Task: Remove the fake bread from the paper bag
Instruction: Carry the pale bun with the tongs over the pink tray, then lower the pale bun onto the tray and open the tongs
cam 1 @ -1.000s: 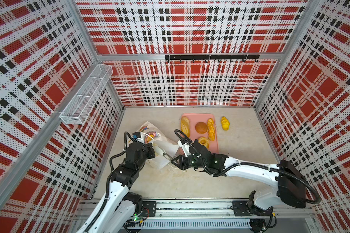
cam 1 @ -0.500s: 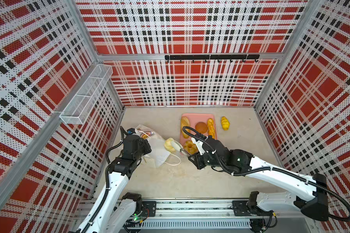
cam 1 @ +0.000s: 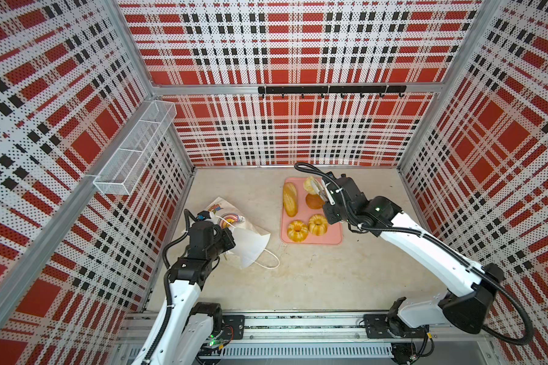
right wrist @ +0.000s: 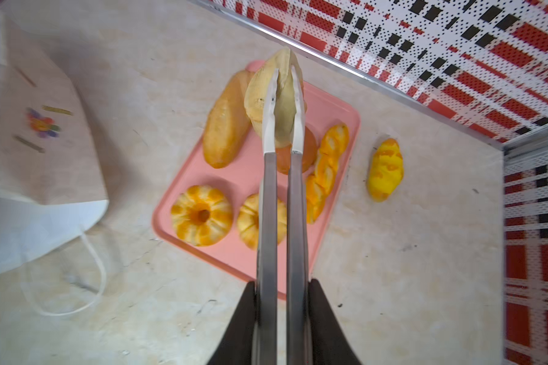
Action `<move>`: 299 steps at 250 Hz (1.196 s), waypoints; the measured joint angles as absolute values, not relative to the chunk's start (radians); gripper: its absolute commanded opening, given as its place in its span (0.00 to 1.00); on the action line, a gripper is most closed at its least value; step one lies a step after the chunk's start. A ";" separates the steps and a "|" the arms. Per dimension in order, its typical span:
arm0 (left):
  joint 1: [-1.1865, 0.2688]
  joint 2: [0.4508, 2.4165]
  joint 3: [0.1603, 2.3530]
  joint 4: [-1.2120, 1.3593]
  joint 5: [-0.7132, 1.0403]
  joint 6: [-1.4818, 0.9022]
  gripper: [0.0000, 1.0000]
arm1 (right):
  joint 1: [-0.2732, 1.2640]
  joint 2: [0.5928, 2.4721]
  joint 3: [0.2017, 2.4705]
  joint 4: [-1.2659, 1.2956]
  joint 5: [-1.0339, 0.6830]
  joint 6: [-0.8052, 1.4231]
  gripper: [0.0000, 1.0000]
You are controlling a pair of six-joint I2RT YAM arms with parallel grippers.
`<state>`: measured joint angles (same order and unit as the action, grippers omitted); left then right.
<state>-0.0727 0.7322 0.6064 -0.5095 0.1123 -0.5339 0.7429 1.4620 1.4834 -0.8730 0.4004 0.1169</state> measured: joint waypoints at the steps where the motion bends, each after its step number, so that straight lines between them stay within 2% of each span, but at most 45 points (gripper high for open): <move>1: -0.073 0.731 0.606 -0.509 0.113 -0.534 0.00 | 0.742 1.466 1.486 -0.873 0.402 0.115 0.00; 78: -0.068 0.701 0.604 -0.509 0.143 -0.529 0.00 | 0.722 1.789 1.682 -0.912 0.493 -0.034 0.00; 158: -0.067 0.685 0.586 -0.497 0.176 -0.522 0.00 | 0.746 1.847 1.710 -0.978 0.503 -0.035 0.00; 217: -0.067 0.673 0.586 -0.494 0.182 -0.522 0.00 | 0.747 1.859 1.744 -1.028 0.421 0.027 0.27; 259: -0.067 0.670 0.584 -0.493 0.188 -0.522 0.00 | 0.747 1.863 1.747 -1.068 0.361 0.082 0.37; 299: -0.067 0.664 0.584 -0.493 0.197 -0.522 0.00 | 0.745 1.863 1.747 -1.092 0.327 0.124 0.40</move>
<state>-0.0669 0.6640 0.5838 -0.4934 0.1974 -0.5224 0.7452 1.8629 1.7466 -1.0920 0.3275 0.1242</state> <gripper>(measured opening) 0.053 0.397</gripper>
